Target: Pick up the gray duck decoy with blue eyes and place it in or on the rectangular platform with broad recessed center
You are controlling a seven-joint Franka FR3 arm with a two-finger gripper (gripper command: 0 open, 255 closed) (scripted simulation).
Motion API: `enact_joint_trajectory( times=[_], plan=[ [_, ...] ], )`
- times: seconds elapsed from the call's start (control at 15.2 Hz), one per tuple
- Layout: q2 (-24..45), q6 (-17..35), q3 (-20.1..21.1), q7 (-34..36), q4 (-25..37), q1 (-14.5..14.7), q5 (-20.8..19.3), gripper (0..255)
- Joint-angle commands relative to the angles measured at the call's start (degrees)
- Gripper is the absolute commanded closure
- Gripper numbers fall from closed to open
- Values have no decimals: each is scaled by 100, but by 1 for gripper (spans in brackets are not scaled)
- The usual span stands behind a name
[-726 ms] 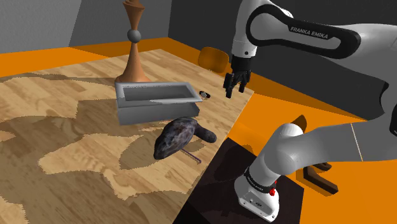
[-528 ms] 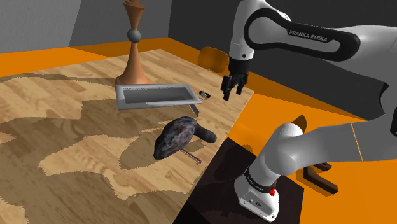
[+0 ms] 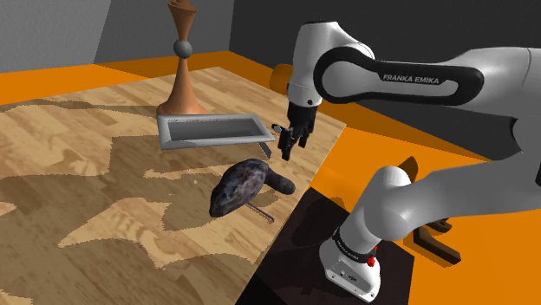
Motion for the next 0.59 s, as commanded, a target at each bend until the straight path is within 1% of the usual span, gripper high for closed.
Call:
enact_joint_trajectory(
  times=[0.0,0.26,0.53],
  plan=[
    [113,315,216,80,-111,176,132,0],
    [367,937,639,235,-322,505,354,0],
    [403,1260,663,233,-609,514,374,0]
  ],
)
